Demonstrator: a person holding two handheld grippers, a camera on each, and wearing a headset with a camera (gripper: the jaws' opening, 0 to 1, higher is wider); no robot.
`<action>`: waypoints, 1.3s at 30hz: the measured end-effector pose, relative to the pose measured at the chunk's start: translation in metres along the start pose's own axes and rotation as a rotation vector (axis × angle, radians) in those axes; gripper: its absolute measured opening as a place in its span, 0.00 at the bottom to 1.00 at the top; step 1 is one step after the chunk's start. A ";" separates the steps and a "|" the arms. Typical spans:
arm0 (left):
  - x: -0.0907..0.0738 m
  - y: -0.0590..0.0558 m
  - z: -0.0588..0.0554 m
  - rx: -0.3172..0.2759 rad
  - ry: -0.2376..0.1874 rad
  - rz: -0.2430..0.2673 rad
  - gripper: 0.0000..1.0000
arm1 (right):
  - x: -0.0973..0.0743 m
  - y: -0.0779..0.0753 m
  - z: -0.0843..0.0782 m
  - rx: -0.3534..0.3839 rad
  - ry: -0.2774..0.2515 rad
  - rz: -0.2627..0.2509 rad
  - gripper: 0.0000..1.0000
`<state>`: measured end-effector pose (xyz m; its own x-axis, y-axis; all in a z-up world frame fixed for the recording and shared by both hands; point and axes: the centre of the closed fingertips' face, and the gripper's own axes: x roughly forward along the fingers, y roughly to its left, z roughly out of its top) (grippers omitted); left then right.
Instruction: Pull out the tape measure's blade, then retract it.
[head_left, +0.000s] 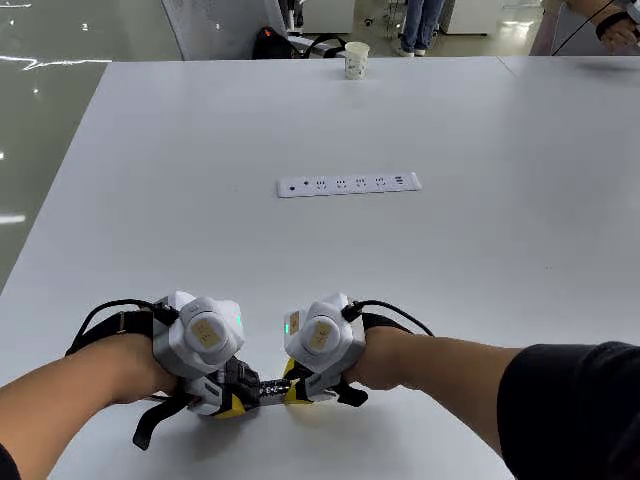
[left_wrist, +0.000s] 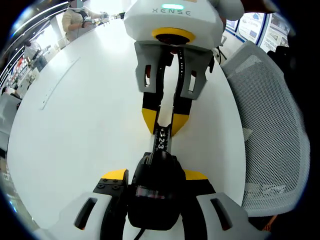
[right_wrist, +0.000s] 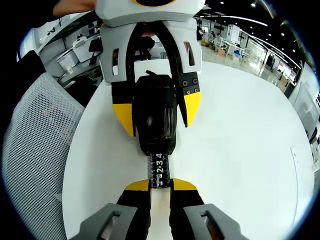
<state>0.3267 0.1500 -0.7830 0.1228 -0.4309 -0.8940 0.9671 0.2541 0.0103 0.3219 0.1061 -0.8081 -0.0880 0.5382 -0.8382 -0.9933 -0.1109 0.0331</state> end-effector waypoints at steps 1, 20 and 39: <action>0.000 0.000 0.000 0.000 0.001 0.002 0.36 | 0.000 0.000 -0.001 0.000 0.001 0.000 0.09; -0.001 0.000 0.001 0.000 -0.006 0.009 0.36 | -0.006 0.000 -0.010 0.011 0.013 0.002 0.09; 0.000 0.000 0.001 -0.005 -0.009 0.002 0.36 | -0.011 -0.001 -0.017 0.023 0.018 0.007 0.09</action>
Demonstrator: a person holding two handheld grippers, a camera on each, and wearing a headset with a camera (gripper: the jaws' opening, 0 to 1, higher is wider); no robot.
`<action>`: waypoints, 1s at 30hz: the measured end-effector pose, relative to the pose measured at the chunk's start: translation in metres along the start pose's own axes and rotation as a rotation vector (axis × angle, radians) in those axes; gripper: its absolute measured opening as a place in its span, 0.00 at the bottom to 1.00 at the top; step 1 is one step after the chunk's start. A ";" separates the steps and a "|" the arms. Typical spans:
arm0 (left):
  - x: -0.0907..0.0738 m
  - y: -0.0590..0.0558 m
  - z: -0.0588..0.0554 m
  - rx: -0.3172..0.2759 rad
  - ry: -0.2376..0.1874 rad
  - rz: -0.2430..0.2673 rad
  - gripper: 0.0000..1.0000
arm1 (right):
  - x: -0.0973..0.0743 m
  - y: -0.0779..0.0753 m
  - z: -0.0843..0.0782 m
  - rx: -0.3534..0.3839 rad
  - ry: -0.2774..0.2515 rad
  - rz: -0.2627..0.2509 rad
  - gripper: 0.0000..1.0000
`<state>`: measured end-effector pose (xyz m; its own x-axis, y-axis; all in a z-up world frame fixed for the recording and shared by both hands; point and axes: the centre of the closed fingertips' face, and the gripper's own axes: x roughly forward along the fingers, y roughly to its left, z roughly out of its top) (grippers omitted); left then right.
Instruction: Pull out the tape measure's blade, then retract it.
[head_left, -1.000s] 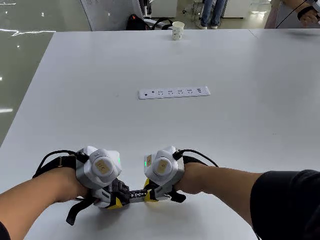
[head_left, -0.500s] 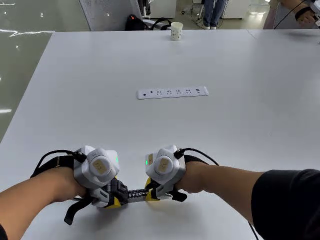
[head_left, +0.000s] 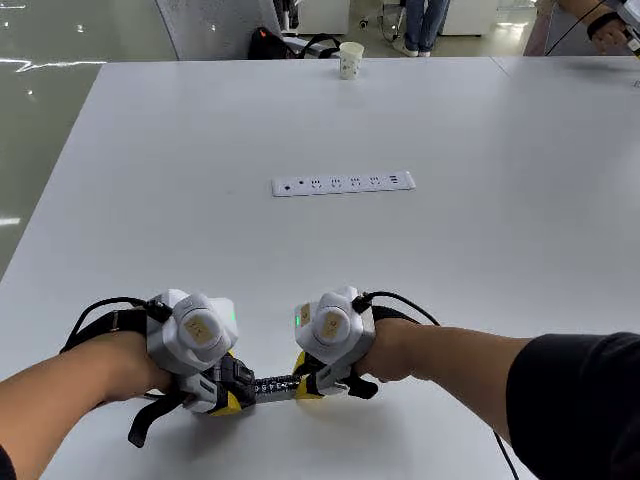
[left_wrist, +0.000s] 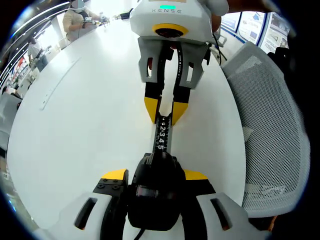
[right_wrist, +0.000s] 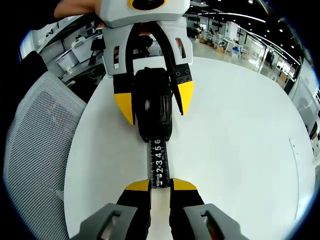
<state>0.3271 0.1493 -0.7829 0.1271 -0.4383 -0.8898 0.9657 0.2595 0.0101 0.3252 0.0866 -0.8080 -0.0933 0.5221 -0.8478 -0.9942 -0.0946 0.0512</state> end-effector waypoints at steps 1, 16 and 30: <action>0.000 0.000 0.000 0.000 0.000 -0.001 0.36 | 0.000 0.000 -0.001 -0.001 0.002 -0.001 0.09; 0.001 0.000 0.000 -0.005 -0.006 -0.006 0.36 | -0.003 -0.001 -0.006 -0.006 0.017 0.005 0.09; 0.001 -0.001 0.000 -0.005 -0.004 -0.004 0.36 | -0.007 0.000 -0.013 0.007 0.020 0.002 0.09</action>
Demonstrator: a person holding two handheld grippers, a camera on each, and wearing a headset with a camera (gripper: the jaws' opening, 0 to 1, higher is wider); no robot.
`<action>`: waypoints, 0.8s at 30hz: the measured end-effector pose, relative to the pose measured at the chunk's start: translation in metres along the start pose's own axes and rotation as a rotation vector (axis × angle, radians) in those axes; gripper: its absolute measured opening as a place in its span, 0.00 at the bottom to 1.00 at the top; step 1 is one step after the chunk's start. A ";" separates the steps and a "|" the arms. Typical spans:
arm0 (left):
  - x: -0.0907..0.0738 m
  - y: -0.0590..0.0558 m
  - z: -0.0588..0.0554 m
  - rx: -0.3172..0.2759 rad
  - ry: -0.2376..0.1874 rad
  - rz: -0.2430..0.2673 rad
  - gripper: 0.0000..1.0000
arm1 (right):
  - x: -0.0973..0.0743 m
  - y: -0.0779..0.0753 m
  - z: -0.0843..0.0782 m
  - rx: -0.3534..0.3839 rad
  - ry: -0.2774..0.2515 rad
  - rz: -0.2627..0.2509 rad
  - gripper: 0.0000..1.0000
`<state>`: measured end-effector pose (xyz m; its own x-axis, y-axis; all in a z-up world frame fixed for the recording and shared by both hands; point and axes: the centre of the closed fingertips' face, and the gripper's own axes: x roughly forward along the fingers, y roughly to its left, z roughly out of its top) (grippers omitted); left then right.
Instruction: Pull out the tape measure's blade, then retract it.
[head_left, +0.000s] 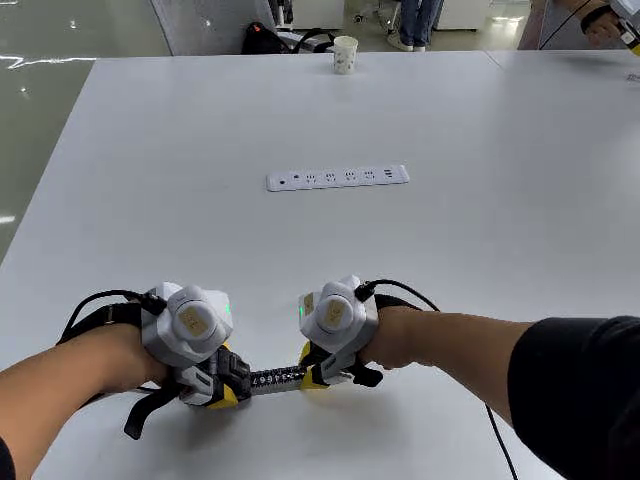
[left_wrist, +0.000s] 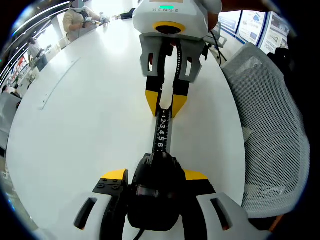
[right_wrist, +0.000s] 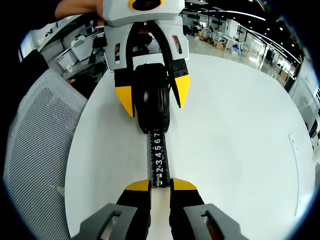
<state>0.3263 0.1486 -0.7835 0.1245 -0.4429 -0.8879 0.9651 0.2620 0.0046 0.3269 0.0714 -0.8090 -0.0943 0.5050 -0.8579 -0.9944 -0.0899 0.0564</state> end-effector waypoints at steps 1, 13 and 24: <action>0.000 0.000 0.000 0.000 0.000 0.000 0.36 | 0.000 0.000 -0.001 0.002 -0.001 0.000 0.09; 0.000 0.000 0.000 -0.004 0.000 -0.004 0.36 | -0.005 0.001 -0.006 0.014 0.000 -0.002 0.09; 0.000 0.000 0.000 -0.001 0.000 -0.004 0.36 | -0.008 0.001 -0.012 0.017 -0.002 -0.006 0.09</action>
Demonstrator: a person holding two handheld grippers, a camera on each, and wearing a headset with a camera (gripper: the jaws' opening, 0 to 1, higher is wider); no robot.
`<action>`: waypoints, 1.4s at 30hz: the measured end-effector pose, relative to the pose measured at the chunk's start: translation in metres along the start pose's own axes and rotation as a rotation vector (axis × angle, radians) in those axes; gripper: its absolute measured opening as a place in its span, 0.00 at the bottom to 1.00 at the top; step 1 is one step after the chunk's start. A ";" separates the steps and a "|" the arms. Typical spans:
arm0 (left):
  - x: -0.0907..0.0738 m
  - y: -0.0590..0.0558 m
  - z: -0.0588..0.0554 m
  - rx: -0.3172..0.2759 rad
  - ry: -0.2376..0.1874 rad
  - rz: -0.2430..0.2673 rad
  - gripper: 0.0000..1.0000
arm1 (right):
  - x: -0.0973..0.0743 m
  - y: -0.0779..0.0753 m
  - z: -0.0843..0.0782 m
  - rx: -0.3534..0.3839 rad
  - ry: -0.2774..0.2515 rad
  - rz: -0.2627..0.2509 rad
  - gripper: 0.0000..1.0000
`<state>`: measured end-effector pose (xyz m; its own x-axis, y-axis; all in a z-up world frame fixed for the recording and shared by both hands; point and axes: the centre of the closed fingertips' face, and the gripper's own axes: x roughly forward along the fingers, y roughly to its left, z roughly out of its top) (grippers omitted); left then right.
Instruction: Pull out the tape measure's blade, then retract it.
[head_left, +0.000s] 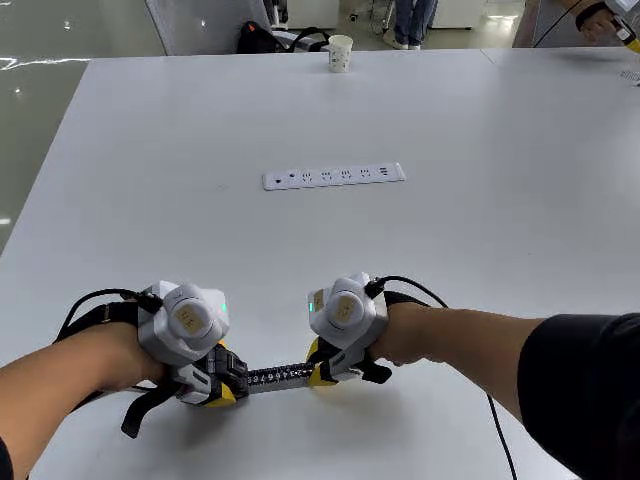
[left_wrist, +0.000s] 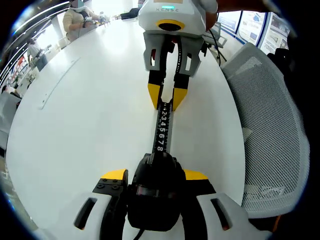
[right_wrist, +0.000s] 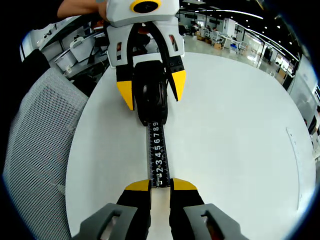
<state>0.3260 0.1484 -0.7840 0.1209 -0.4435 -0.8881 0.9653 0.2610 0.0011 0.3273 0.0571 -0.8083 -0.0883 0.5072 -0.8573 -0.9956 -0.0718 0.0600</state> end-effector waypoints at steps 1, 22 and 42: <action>0.000 0.000 0.000 0.000 0.000 0.000 0.36 | 0.000 0.000 -0.001 0.001 0.001 0.000 0.09; 0.000 0.001 0.000 0.000 -0.002 0.003 0.36 | -0.005 -0.002 -0.010 0.001 0.012 0.003 0.09; 0.000 0.000 0.001 -0.004 -0.006 0.004 0.36 | -0.012 -0.003 -0.020 0.016 0.018 0.003 0.09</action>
<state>0.3262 0.1479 -0.7836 0.1259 -0.4476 -0.8853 0.9639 0.2663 0.0024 0.3317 0.0345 -0.8084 -0.0905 0.4917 -0.8661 -0.9958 -0.0596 0.0702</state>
